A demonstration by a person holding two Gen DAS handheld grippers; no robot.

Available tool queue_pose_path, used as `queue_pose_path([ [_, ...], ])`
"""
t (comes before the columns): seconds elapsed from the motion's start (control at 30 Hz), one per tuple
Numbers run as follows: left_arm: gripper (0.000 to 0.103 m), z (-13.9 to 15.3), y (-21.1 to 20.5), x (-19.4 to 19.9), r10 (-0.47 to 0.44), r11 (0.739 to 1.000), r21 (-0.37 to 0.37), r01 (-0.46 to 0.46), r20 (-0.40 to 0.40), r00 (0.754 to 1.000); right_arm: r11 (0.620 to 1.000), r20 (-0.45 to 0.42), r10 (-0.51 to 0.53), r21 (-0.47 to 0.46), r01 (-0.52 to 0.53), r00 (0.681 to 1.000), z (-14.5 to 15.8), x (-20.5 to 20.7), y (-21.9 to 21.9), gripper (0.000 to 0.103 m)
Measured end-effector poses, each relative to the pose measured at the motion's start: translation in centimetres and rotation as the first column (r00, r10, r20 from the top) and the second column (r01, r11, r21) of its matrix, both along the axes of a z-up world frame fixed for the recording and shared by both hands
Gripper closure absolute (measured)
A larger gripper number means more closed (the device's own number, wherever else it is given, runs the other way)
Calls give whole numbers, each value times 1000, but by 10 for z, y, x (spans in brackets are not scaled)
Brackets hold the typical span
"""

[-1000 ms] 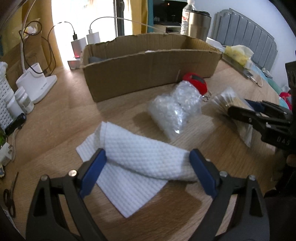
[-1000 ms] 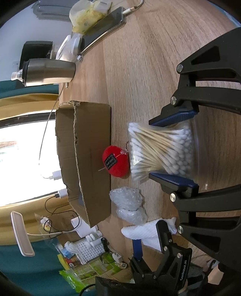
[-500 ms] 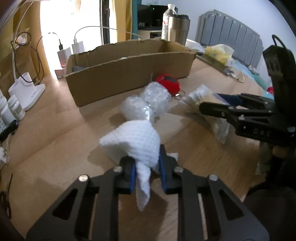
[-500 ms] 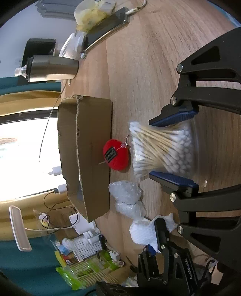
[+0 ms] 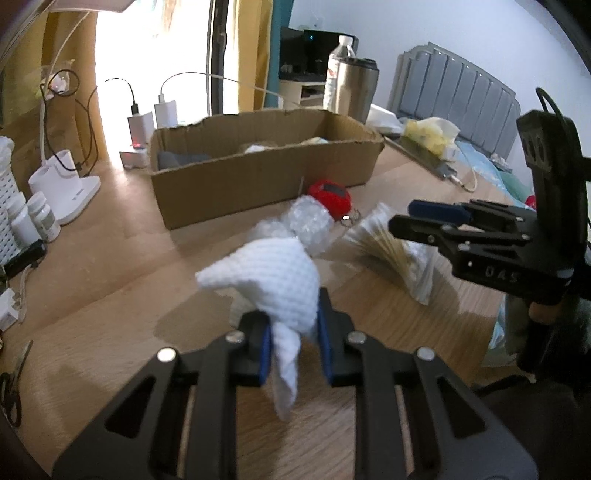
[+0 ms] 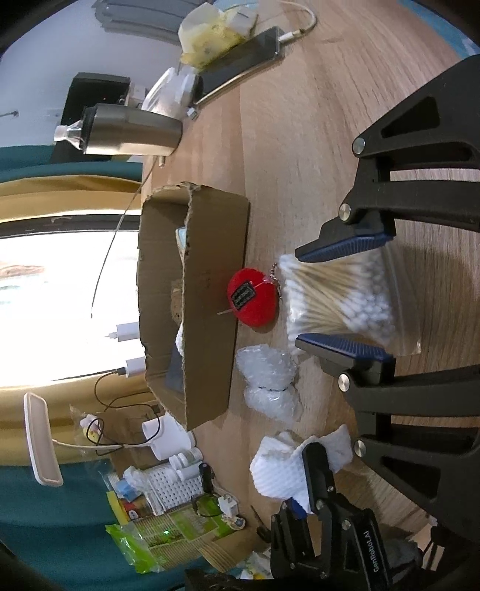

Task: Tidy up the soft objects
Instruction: 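Carry the cloth and cotton-swab bag over the cardboard box with both grippers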

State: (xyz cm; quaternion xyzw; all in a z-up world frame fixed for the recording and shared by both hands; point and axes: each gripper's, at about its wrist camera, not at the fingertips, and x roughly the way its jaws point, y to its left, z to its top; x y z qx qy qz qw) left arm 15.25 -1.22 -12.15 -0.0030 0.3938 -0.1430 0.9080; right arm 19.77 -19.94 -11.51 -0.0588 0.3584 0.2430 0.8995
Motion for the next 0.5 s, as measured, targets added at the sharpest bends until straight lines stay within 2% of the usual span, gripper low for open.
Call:
queue_pose_path([
  [0.2, 82, 2, 5, -3, 13, 1000, -7, -12, 12, 1000, 1000, -24, 3, -11, -4, 1000, -7, -1, 5, 60],
  [0.5, 82, 9, 15, -6, 42, 999, -28, -41, 31, 999, 998, -35, -14, -57, 12, 999, -14, 2, 11, 41],
])
